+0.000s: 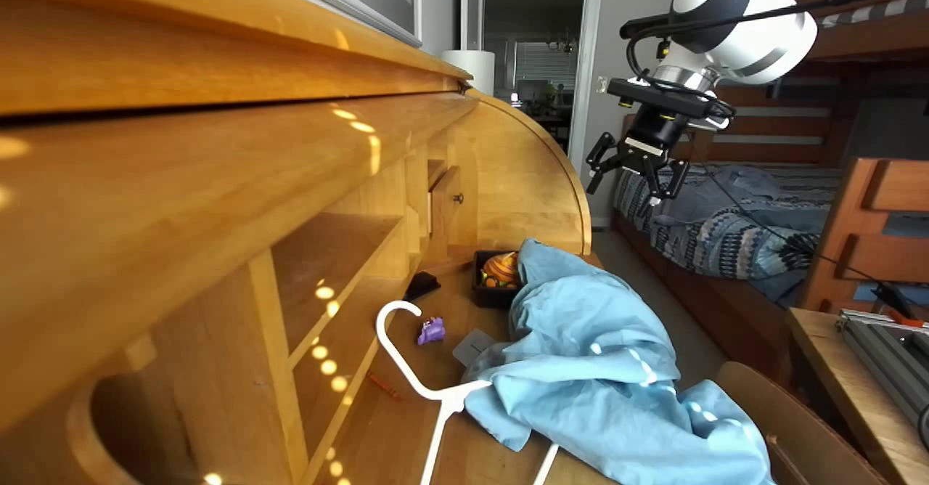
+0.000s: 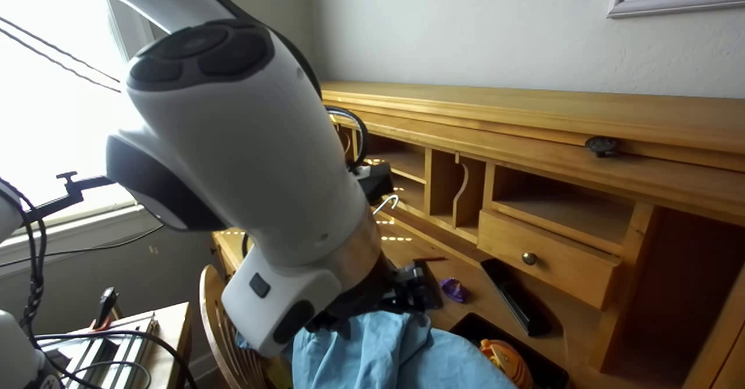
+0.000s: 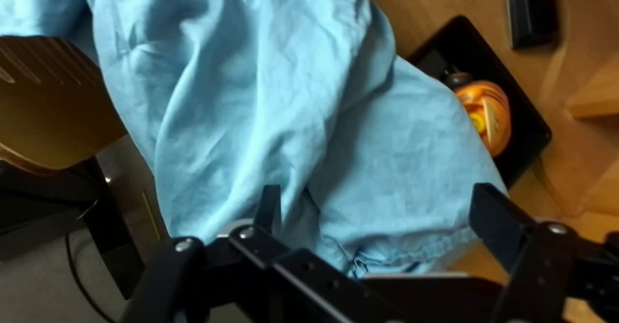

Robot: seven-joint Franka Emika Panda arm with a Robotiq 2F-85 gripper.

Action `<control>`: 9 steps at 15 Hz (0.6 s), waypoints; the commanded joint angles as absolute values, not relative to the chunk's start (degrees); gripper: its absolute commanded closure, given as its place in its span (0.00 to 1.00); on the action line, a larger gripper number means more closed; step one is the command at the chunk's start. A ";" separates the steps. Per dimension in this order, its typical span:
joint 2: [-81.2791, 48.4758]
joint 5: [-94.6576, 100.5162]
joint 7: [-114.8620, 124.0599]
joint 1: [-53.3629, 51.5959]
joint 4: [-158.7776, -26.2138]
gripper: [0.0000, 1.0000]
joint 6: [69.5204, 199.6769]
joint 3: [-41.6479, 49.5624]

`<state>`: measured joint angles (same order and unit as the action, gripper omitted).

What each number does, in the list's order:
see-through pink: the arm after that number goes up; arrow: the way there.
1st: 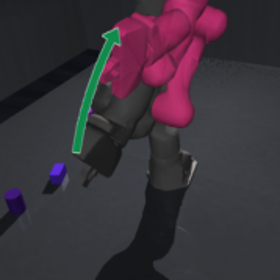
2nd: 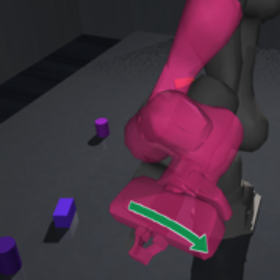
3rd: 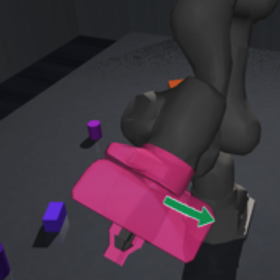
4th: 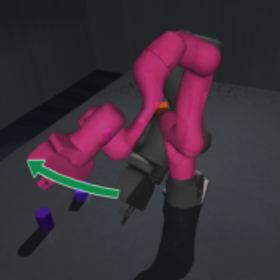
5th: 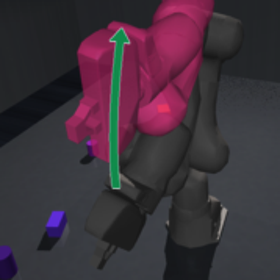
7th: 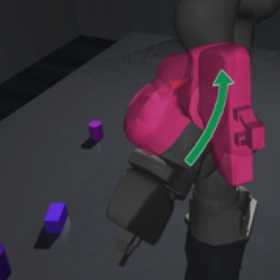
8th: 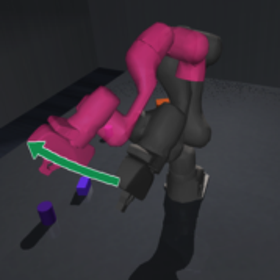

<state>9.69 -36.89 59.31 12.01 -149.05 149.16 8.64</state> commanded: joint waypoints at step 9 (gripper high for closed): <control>-0.96 -37.05 72.25 13.46 -138.18 0.00 149.53 11.40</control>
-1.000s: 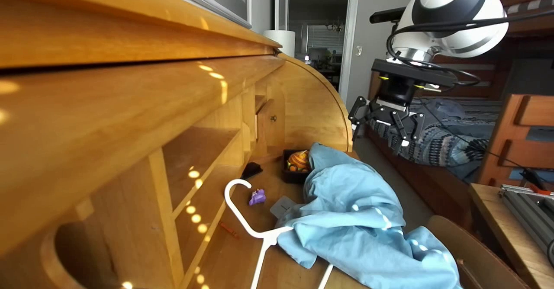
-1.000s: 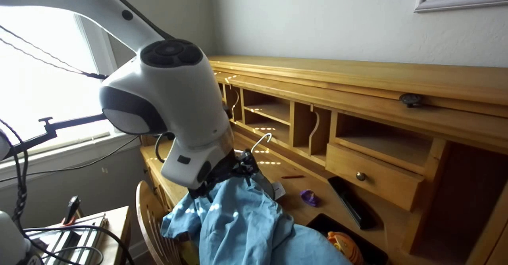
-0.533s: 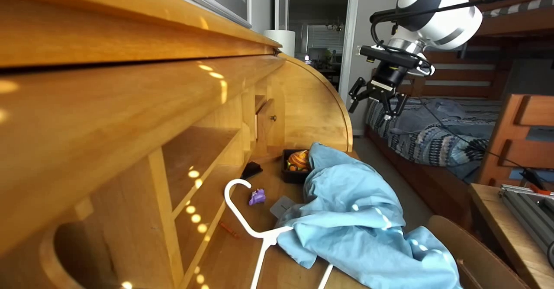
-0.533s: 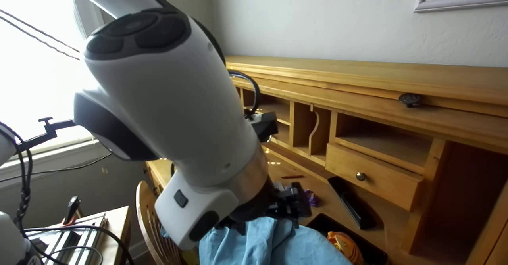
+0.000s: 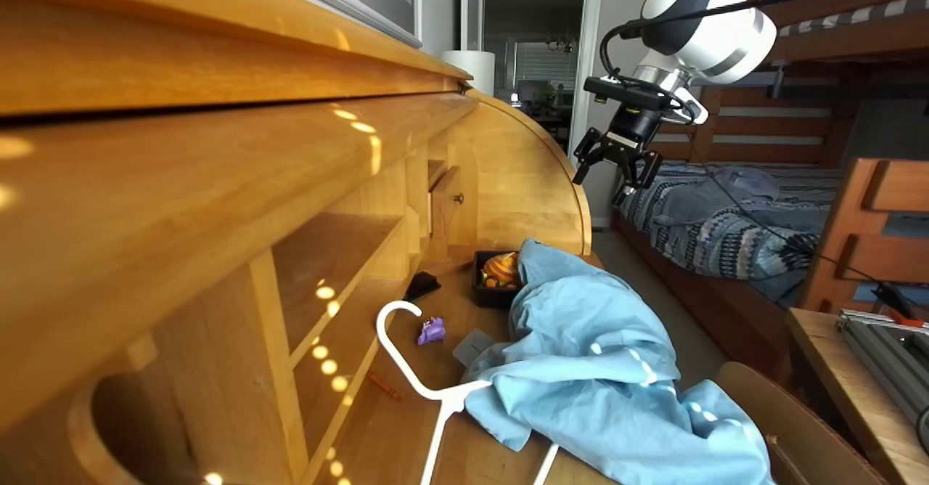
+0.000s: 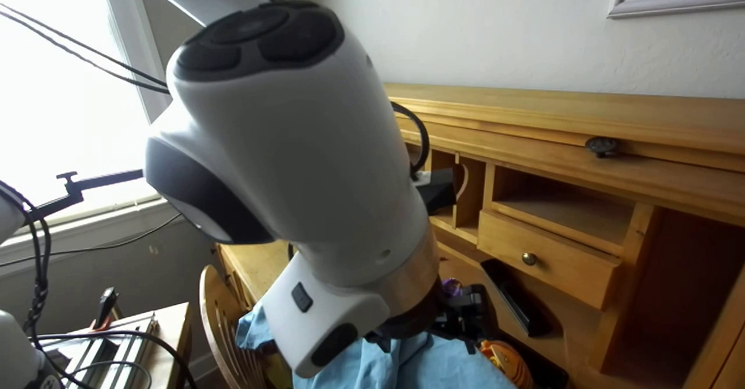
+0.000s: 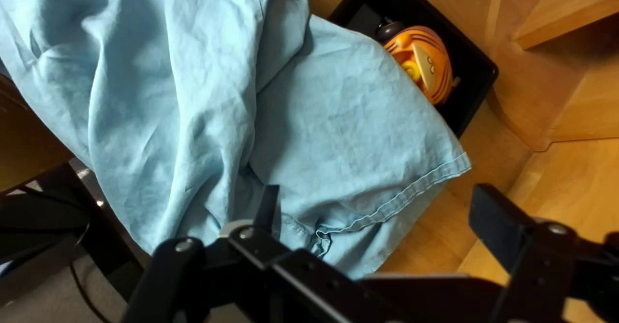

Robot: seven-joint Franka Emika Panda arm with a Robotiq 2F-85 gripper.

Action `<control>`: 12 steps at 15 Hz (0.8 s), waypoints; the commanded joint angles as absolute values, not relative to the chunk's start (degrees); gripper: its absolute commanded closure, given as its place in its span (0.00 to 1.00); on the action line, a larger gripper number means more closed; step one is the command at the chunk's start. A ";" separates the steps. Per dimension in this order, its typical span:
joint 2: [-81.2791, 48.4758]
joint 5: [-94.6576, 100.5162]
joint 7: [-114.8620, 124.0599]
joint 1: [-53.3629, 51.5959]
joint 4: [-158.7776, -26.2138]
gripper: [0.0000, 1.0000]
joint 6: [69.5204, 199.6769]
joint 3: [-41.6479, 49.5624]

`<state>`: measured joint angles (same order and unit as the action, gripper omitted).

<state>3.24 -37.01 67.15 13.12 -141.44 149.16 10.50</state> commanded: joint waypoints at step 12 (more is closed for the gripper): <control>-21.13 -42.16 89.31 14.55 -120.74 0.00 147.11 13.01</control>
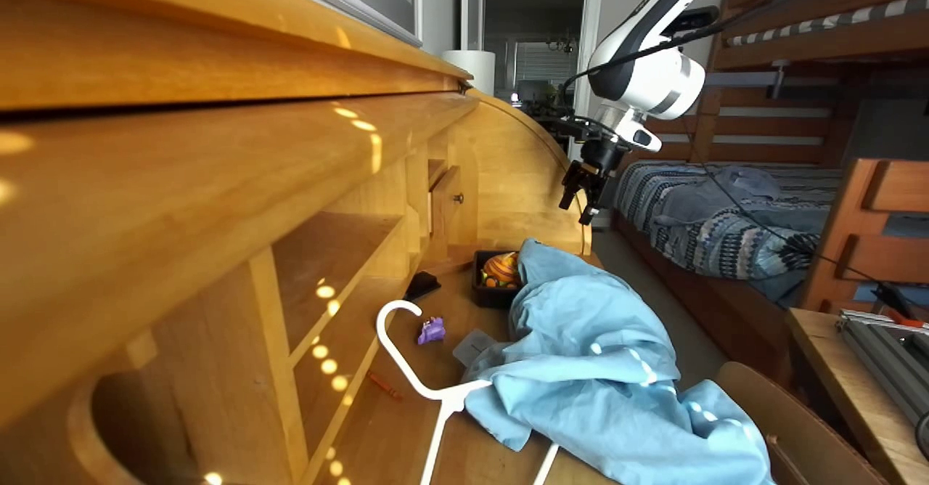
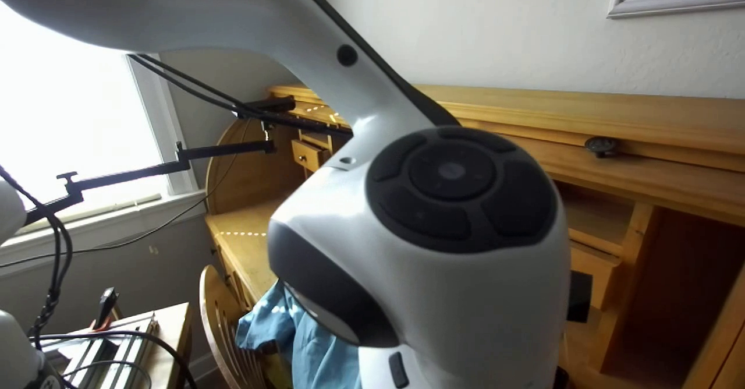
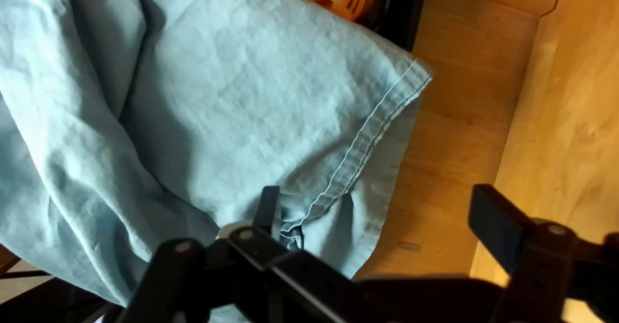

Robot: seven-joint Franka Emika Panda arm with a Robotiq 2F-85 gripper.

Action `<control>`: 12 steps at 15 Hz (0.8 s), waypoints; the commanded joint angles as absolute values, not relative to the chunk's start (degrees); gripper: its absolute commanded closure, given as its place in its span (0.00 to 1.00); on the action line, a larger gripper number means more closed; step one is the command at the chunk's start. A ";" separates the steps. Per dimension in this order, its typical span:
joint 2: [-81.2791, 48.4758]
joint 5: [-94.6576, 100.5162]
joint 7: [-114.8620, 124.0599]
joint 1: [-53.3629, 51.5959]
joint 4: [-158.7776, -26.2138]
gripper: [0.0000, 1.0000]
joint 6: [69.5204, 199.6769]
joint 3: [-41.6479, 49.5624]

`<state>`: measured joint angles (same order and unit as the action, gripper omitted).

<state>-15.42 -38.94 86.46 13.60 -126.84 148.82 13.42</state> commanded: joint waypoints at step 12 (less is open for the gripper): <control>-31.30 -44.99 93.55 14.34 -111.16 0.58 144.35 11.77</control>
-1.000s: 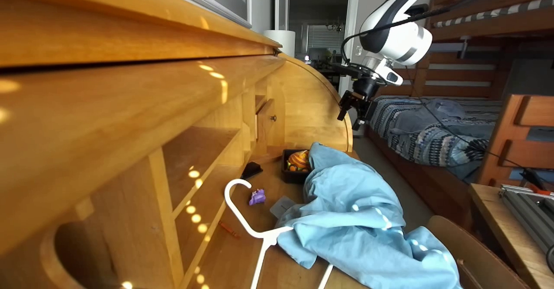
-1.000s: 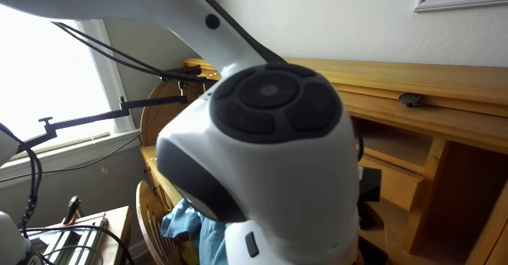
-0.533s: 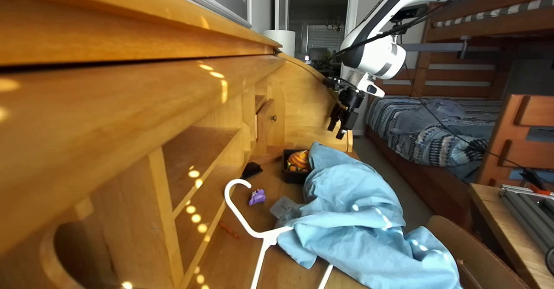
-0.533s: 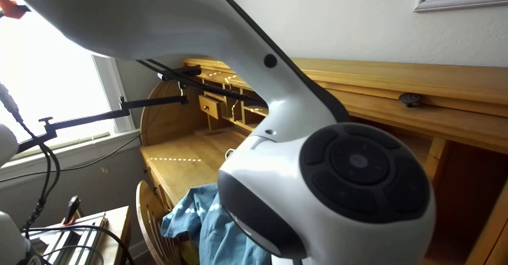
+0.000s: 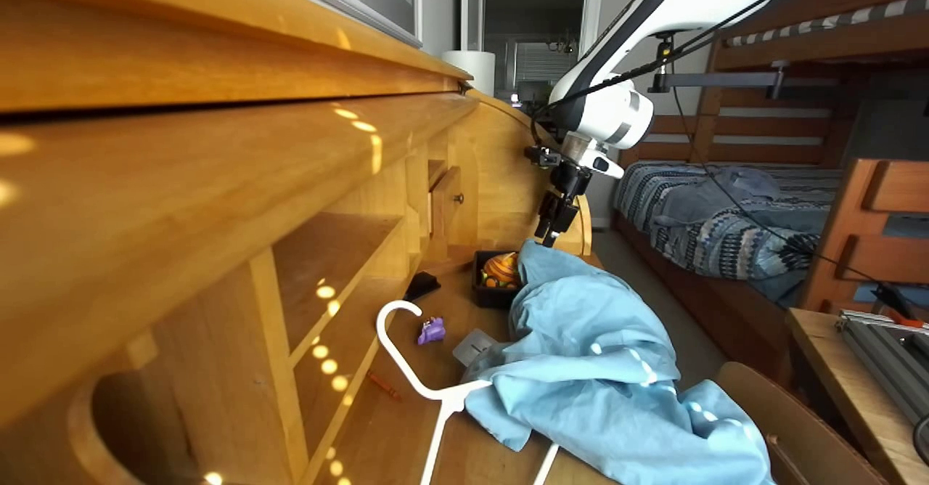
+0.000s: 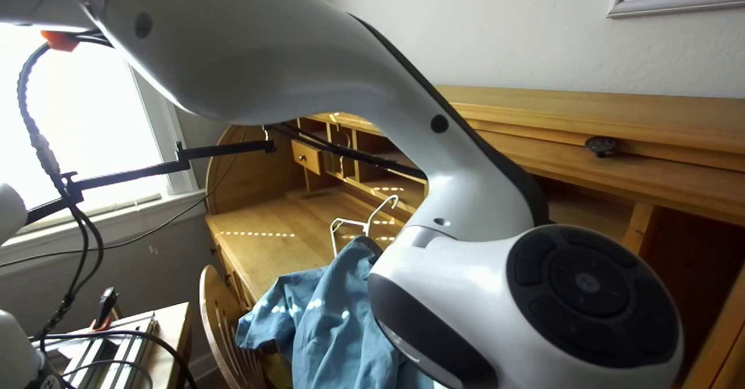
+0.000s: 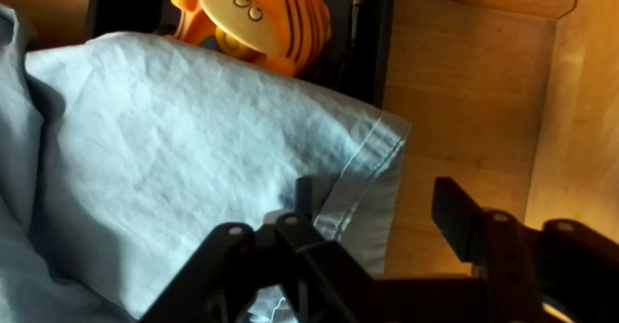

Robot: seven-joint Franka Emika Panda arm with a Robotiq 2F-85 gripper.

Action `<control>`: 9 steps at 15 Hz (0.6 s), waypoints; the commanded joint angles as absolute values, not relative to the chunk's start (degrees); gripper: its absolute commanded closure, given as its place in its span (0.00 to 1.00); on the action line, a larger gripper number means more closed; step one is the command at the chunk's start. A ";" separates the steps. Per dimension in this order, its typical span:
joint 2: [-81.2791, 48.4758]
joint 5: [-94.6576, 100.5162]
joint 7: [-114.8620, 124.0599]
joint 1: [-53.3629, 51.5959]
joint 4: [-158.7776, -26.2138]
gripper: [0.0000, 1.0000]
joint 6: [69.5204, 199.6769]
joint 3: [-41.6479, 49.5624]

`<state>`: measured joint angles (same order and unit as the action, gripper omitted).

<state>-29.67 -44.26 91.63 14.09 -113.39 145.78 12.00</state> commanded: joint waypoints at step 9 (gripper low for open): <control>-30.99 -45.10 93.22 14.27 -111.54 1.00 145.25 11.62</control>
